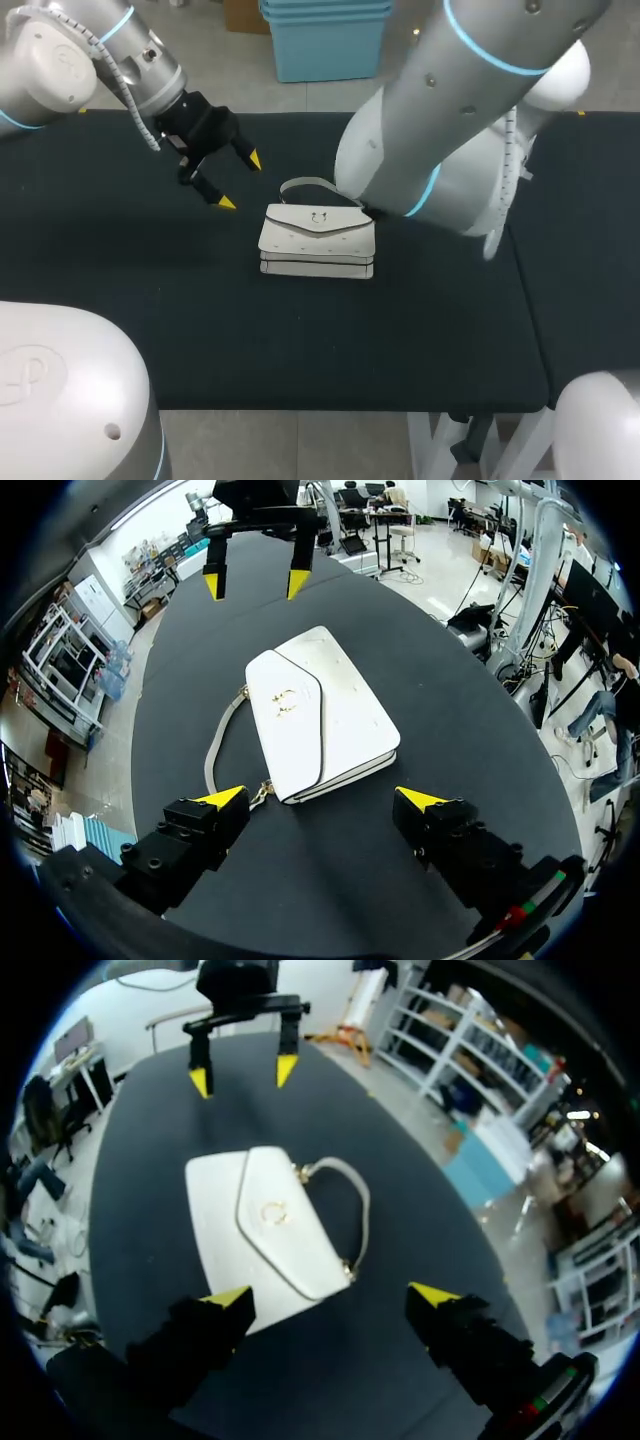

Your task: Pick up the bag, open it, inspect its contents, close it, and place it on the opposite side

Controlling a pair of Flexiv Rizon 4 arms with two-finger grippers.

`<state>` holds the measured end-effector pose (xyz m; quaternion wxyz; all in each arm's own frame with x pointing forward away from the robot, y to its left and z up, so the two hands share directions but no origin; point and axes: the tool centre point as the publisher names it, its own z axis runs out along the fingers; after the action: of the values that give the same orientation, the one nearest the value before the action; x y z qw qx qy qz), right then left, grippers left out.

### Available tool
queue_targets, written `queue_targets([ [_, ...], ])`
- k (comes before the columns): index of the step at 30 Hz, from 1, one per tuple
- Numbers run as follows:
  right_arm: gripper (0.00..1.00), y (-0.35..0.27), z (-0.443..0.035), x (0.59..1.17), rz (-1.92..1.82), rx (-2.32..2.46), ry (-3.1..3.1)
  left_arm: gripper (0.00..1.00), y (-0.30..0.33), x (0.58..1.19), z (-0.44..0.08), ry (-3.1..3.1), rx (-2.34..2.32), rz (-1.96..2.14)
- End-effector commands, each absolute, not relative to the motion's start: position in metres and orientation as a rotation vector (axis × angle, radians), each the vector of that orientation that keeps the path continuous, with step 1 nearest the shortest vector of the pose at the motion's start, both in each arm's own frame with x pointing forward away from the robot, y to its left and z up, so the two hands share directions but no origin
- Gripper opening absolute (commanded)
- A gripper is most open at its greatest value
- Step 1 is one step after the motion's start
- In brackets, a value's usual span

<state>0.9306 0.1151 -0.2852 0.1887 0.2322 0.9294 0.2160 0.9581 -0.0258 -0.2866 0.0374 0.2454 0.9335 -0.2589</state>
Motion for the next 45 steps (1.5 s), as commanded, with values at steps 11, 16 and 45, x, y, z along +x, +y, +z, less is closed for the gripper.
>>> queue_targets([
  [11,1.0,0.104,-0.282,0.941,1.02,0.452,3.008,1.0,-0.03,0.959,-0.287,2.872,0.746,-0.776],
  [16,1.0,0.108,-0.283,0.943,0.806,0.45,3.086,1.0,-0.031,0.959,-0.288,2.872,0.744,-0.78],
  [45,1.0,0.102,-0.3,0.926,-0.036,0.393,2.597,1.0,-0.036,0.96,-0.301,2.895,0.762,-0.788],
])
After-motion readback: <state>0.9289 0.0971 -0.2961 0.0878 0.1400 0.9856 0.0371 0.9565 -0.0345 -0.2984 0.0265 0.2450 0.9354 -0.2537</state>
